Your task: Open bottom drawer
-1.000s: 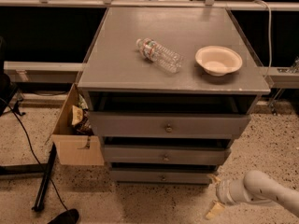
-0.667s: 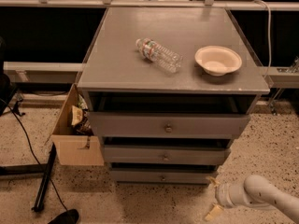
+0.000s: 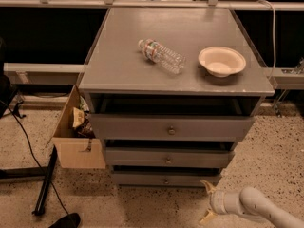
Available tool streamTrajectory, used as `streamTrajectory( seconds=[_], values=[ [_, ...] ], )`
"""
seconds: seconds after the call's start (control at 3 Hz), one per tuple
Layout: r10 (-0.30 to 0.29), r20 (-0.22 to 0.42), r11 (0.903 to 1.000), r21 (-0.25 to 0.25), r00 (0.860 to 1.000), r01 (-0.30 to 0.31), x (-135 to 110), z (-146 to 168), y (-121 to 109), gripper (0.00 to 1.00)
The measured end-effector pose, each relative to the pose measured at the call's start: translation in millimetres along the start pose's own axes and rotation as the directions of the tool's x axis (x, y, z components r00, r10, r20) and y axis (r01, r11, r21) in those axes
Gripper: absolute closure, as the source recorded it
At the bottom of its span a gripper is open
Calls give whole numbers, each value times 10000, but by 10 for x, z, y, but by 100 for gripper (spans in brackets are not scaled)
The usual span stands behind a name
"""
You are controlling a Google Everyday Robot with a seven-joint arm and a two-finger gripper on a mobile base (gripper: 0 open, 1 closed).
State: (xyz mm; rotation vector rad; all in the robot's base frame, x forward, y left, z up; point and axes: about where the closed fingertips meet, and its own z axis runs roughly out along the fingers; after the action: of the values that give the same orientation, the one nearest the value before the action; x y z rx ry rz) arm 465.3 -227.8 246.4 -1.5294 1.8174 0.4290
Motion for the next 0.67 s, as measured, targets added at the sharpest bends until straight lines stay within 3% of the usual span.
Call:
streamTrajectory(
  seconds=[0.67],
  values=[
    [-218, -56, 9997, 91, 9997, 219, 2, 24, -9, 0]
  ],
)
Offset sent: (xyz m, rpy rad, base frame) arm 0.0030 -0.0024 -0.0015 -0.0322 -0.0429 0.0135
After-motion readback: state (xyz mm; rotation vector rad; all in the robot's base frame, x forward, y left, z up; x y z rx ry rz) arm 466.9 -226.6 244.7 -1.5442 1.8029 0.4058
